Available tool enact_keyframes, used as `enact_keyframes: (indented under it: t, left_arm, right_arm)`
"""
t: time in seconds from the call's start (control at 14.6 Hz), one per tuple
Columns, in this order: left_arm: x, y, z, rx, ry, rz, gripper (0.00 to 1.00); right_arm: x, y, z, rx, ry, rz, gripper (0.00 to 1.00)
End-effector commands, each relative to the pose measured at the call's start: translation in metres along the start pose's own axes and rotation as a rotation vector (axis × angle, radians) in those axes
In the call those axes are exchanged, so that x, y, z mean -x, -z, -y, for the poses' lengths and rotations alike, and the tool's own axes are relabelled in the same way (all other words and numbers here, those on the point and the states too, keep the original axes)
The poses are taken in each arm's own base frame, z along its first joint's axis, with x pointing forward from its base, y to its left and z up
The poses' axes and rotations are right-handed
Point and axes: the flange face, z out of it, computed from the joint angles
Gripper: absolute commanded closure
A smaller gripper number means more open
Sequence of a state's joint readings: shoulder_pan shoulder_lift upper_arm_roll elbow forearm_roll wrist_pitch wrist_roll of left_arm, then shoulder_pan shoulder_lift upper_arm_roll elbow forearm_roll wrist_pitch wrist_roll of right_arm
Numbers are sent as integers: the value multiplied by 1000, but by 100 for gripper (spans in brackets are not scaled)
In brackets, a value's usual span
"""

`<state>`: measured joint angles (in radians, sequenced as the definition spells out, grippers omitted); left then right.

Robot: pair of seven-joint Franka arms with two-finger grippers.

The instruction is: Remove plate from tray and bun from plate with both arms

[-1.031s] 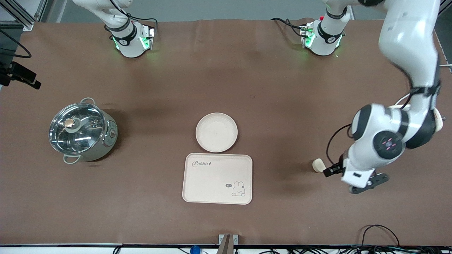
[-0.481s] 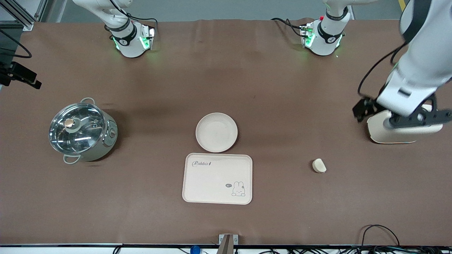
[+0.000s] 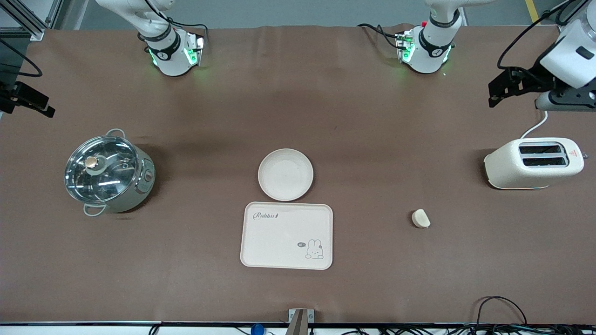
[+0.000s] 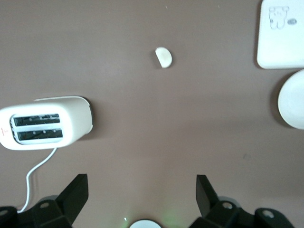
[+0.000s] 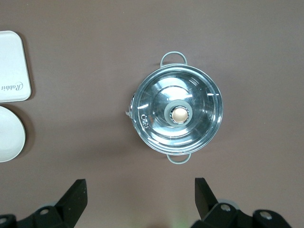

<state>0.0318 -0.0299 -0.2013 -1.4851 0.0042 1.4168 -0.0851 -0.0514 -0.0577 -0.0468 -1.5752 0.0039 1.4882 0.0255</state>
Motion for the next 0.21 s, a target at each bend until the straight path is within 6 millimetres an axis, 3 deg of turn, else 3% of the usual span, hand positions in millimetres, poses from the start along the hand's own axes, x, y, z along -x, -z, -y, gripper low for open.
enact_keyframes:
  t: [0.0,0.14]
  left_arm:
    - [33,-6,4,18,-13,0,0]
    - [34,-3,4,15,-22,-3,0]
  right_arm:
    - [0,1,-2,-3,-5,6,0]
    - [0,2,-2,-3,-5,5,0]
